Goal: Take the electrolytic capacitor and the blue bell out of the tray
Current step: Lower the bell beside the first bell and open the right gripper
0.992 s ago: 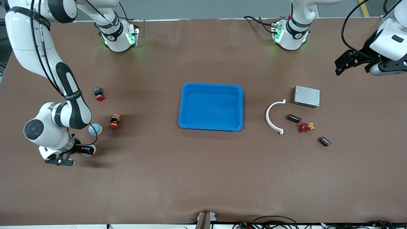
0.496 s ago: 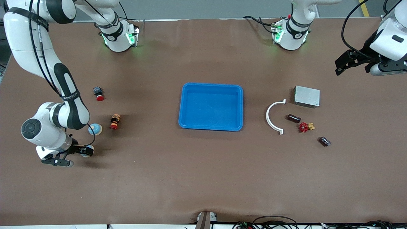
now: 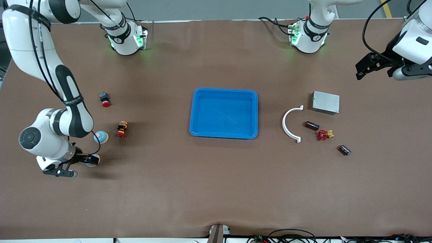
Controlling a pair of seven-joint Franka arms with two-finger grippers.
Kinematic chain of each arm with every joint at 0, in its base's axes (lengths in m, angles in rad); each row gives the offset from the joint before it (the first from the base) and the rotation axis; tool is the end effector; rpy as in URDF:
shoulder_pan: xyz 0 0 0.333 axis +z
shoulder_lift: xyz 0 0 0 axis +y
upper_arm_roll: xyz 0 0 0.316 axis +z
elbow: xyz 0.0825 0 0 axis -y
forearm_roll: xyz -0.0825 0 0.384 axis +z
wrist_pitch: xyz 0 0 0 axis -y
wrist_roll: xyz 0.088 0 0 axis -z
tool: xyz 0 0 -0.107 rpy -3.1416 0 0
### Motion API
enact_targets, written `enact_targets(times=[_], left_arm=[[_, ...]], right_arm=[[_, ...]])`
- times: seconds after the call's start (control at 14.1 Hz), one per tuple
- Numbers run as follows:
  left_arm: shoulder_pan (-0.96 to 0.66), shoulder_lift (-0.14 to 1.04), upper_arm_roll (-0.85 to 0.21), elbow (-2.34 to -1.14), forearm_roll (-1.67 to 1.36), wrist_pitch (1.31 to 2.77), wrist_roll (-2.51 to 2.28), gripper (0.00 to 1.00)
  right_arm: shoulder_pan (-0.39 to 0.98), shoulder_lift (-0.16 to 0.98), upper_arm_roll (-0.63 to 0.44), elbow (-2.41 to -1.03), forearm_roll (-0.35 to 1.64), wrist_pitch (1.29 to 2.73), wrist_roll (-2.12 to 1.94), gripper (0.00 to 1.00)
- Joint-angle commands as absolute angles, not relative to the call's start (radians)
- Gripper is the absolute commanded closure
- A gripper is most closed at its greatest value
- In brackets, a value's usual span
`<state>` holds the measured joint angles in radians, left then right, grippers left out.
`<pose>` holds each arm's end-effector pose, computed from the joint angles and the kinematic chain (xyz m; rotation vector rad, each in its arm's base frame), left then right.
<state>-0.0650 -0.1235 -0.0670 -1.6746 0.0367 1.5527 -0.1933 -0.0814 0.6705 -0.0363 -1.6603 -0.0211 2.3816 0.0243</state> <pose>0.5093 -0.0659 0.6399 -3.0959 -0.0968 -0.0133 0.6851 -0.0783 0.2224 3.0956 -0.1839 0.0765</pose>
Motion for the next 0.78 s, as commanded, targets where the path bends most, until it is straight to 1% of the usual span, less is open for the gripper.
enact_targets(times=[0.0,0.21,0.35,0.57,0.71], left_arm=[[-0.063,-0.130,-0.069,-1.663,0.032,1.536,-0.180,0.00],[-0.063,-0.132,-0.067,-1.663,0.032,1.536,-0.175,0.00],[-0.061,-0.130,-0.067,-1.655,0.023,1.536,-0.175,0.00],[-0.061,-0.130,-0.068,-1.652,0.023,1.536,-0.173,0.00],[-0.063,-0.130,-0.069,-1.649,0.023,1.536,-0.182,0.00]], right_arm=[[-0.081,0.588,-0.026,-1.652,-0.037,2.263,0.026,0.00],[-0.078,0.540,-0.026,-1.652,-0.040,2.212,0.022,0.00],[-0.077,0.497,-0.022,-1.651,-0.078,2.160,0.017,0.00],[-0.060,0.410,-0.017,-1.646,-0.101,2.041,0.018,0.00],[-0.060,0.353,-0.015,-1.628,-0.094,1.923,0.020,0.00]])
